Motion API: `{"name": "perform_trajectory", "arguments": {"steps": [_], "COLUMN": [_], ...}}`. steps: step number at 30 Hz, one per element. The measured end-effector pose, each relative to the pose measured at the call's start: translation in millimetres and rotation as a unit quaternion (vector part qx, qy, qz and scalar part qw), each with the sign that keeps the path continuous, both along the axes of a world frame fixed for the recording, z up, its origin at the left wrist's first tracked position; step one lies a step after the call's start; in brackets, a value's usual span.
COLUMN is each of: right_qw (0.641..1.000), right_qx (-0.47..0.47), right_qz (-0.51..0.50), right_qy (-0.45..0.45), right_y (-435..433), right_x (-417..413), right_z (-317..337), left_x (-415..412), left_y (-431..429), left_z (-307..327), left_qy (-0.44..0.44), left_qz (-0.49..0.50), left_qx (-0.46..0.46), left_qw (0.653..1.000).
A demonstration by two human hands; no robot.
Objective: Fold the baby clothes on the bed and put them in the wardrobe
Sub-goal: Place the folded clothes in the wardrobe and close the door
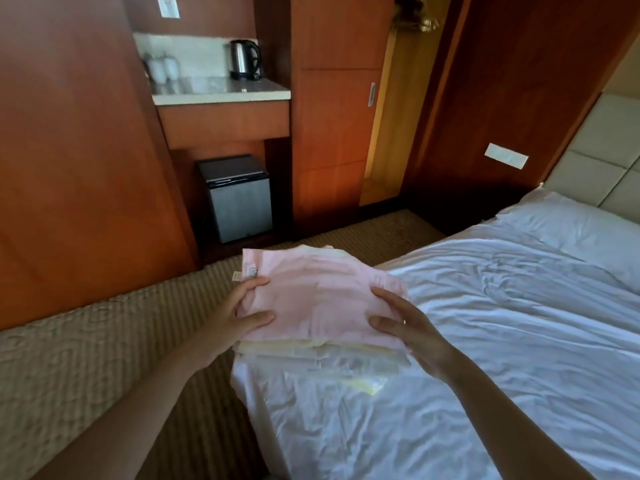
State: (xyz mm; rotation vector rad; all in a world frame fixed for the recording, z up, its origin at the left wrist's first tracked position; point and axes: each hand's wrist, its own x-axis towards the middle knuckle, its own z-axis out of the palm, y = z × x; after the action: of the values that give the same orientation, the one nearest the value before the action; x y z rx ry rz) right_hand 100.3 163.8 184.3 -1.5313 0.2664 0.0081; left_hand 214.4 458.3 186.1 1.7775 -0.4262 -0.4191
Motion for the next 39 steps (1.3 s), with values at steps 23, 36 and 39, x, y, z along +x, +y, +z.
{"name": "perform_trajectory", "arguments": {"steps": [23, 36, 39], "right_qw": [0.996, 0.997, 0.996], "right_qx": [0.053, 0.032, 0.021], "right_qz": [0.072, 0.076, 0.089], "right_qy": [0.016, 0.007, 0.012], "right_y": [137, 182, 181], "right_x": [401, 573, 608], "right_z": [-32, -16, -20], "left_x": [358, 539, 567], "left_y": [149, 193, 195], "left_z": [-20, -10, -11], "left_qy": [0.004, 0.024, 0.025], "left_qz": [0.103, 0.087, 0.096], "left_qx": [0.041, -0.015, -0.016], "left_qw": [0.994, 0.996, 0.995]}}
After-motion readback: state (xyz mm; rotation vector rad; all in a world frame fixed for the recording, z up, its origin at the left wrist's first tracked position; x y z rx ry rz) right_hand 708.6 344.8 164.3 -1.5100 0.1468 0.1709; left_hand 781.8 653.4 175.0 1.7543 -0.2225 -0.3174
